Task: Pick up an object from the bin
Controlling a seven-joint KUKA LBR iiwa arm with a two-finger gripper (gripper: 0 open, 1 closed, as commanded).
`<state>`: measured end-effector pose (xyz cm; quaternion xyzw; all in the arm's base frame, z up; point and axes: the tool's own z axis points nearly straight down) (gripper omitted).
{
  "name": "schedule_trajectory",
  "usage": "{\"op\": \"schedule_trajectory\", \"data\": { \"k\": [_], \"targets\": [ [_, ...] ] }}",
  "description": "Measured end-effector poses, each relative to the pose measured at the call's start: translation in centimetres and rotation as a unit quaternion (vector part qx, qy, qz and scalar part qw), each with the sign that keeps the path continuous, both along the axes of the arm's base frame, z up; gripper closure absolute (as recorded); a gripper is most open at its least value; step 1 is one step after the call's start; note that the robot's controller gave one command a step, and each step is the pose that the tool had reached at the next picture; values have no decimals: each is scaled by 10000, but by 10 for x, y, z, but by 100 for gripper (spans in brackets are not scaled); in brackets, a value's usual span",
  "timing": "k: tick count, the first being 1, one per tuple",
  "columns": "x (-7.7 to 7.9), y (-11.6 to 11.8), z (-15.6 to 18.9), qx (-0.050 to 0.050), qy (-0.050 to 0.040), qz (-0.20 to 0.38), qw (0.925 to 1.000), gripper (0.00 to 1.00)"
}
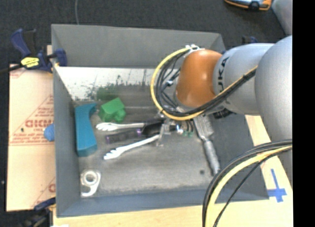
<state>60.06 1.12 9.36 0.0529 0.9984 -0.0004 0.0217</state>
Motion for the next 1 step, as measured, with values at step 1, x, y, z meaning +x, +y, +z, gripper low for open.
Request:
{"op": "schedule_trajectory", "data": {
  "k": [1],
  "targets": [
    [-13, 0, -9, -77, 11, 1686, 9857, 100]
  ]
}}
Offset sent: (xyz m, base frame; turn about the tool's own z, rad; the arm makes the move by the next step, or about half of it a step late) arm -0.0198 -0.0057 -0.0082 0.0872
